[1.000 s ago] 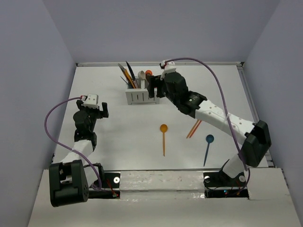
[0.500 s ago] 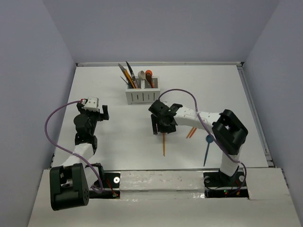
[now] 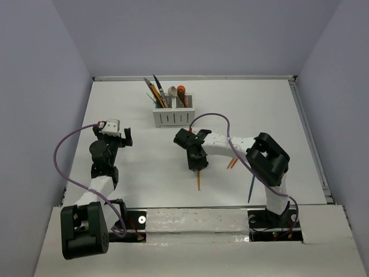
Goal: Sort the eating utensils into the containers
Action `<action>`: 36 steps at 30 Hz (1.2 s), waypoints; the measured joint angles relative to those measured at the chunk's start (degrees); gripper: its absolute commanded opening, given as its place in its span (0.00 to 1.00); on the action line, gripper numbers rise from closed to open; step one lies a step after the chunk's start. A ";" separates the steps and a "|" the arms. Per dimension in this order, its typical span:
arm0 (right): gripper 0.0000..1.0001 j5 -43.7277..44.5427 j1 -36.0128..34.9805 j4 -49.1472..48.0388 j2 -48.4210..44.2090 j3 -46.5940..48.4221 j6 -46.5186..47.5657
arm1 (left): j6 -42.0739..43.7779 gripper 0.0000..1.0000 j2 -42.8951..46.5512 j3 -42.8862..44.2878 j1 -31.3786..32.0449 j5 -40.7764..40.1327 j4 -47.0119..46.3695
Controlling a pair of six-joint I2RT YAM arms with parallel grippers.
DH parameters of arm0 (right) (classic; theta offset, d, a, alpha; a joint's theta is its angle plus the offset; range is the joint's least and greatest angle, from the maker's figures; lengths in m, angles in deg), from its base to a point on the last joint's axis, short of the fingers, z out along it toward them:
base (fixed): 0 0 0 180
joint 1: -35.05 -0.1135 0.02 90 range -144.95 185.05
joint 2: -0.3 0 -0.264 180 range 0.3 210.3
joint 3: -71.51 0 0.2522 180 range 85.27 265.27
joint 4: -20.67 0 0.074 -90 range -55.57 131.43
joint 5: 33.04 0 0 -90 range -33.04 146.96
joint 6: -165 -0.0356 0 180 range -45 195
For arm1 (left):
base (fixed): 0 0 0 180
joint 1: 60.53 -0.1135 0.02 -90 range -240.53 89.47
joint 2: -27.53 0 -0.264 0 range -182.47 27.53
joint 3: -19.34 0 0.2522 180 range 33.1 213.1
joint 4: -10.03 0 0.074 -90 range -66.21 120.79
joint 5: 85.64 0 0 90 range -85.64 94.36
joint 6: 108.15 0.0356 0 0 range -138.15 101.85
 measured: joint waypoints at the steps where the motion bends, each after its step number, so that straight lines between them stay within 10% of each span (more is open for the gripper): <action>1: 0.08 0.00 0.07 0.24 0.31 0.31 0.04 | 0.00 0.99 0.11 -0.02 0.00 0.00 0.00; 11: 0.00 3.06 -0.55 1.88 0.74 1.86 -0.02 | -0.09 0.99 0.63 -0.37 0.00 0.00 -0.79; 19: 0.00 21.31 -9.73 -0.76 -17.77 -1.18 1.38 | -0.09 0.99 0.83 -0.39 0.00 0.02 -1.07; 25: 0.00 28.83 -10.38 -17.03 -28.15 -3.45 16.20 | -0.09 0.99 1.05 -0.44 0.00 0.13 -1.27; 36: 0.00 22.01 9.81 -57.70 -30.18 -3.93 47.50 | -0.09 0.99 0.39 -0.46 0.00 0.28 -1.49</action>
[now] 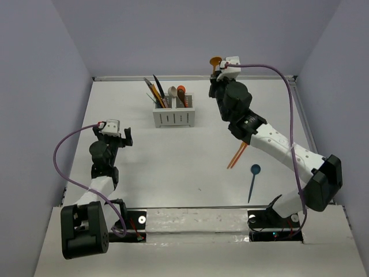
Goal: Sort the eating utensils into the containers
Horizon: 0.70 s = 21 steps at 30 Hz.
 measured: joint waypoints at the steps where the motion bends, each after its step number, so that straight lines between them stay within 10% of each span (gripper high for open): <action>1: 0.00 -0.09 1.66 -2.34 1.46 1.27 1.18 | 0.00 0.99 -0.37 0.00 0.00 0.00 -0.11; 21: 0.00 -5.66 3.21 -12.55 35.82 18.73 4.79 | 0.02 0.99 -2.16 0.00 0.00 0.44 -0.68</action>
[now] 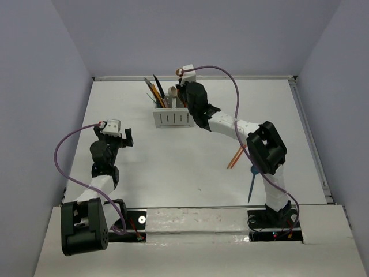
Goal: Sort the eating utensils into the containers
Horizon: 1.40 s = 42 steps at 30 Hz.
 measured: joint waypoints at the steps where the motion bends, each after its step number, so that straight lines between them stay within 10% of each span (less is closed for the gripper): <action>1: 0.00 0.00 0.20 0.04 1.03 0.02 -0.48 | 0.02 0.99 -0.02 0.00 0.00 0.02 0.02; 4: 0.05 0.04 0.39 1.27 2.80 0.00 -2.95 | 0.02 0.99 -0.04 0.00 0.00 0.09 -0.02; 6: 0.49 0.13 0.50 1.55 3.10 -1.05 -4.92 | 0.02 0.99 -0.09 0.00 0.00 0.17 -0.09; 12: 0.80 -0.20 0.66 5.88 2.32 -5.01 -10.34 | 0.04 0.99 -0.31 0.00 0.00 0.33 -0.48; 26: 0.77 -5.81 10.86 35.82 -37.77 -26.88 -30.88 | 0.07 0.99 -0.39 0.00 0.00 0.81 -1.11; 34: 0.78 -11.78 13.51 54.01 -46.23 -50.25 -46.07 | 0.24 0.99 0.24 -0.96 0.00 1.11 -1.64; 42: 0.84 -10.80 13.35 66.86 -57.20 -51.91 -57.29 | 0.42 0.99 1.16 -1.77 0.00 1.36 -1.75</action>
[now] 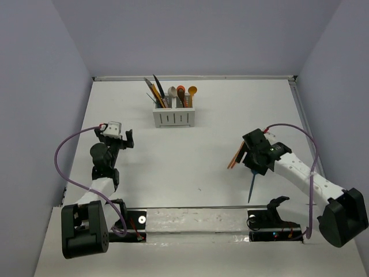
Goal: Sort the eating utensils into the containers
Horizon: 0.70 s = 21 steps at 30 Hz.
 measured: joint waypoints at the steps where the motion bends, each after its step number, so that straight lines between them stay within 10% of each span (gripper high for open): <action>1: 0.85 0.96 0.00 2.75 2.12 0.44 -1.36 | 0.00 0.99 0.17 -0.04 0.00 0.07 0.00; 21: 0.72 4.00 0.28 7.30 12.20 -4.81 -14.62 | 0.07 0.99 5.40 -2.82 0.00 1.11 -1.40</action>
